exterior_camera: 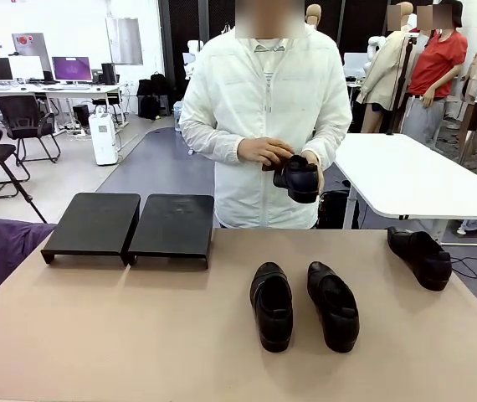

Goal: Organize the shoes by placing them on the stand.
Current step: Pick up one Shoe and place it in the middle of the table.

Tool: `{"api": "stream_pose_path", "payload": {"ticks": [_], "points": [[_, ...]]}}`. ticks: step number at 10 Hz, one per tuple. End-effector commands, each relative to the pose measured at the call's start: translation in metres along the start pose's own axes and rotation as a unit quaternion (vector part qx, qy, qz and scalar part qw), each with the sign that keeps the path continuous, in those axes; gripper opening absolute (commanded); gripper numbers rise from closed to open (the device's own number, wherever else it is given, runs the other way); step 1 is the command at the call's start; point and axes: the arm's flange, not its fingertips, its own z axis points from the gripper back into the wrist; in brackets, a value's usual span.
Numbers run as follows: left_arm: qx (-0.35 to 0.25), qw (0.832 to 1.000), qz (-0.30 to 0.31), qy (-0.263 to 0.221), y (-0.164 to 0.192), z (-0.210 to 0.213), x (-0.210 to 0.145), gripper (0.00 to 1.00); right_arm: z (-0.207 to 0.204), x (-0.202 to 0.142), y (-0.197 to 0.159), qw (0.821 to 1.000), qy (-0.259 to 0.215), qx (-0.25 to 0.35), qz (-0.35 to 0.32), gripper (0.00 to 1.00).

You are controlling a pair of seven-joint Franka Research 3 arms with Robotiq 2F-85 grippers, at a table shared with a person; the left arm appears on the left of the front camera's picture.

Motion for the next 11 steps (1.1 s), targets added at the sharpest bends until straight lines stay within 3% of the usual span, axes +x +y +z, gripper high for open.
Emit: {"api": "stream_pose_path", "payload": {"ticks": [1,4,6,8,11], "points": [[-0.008,1.0,-0.009,-0.003,-0.001,0.001,0.001,1.0,-0.009,-0.002,0.015,1.0,0.004,0.014,0.022,1.0],[-0.008,1.0,-0.009,-0.003,-0.001,0.001,0.001,1.0,-0.076,-0.029,0.101,0.981,0.072,-0.001,0.179,1.0],[-0.008,1.0,-0.009,-0.003,-0.001,0.001,0.001,1.0,-0.119,-0.032,0.143,0.97,0.09,-0.04,0.221,1.0],[-0.008,1.0,-0.009,-0.003,-0.001,0.001,0.001,1.0,-0.106,-0.024,0.138,0.97,0.101,-0.03,0.219,1.0],[-0.008,1.0,-0.009,-0.003,-0.001,0.001,0.001,1.0,-0.01,-0.01,0.049,0.981,0.078,0.033,0.172,1.0]]}}
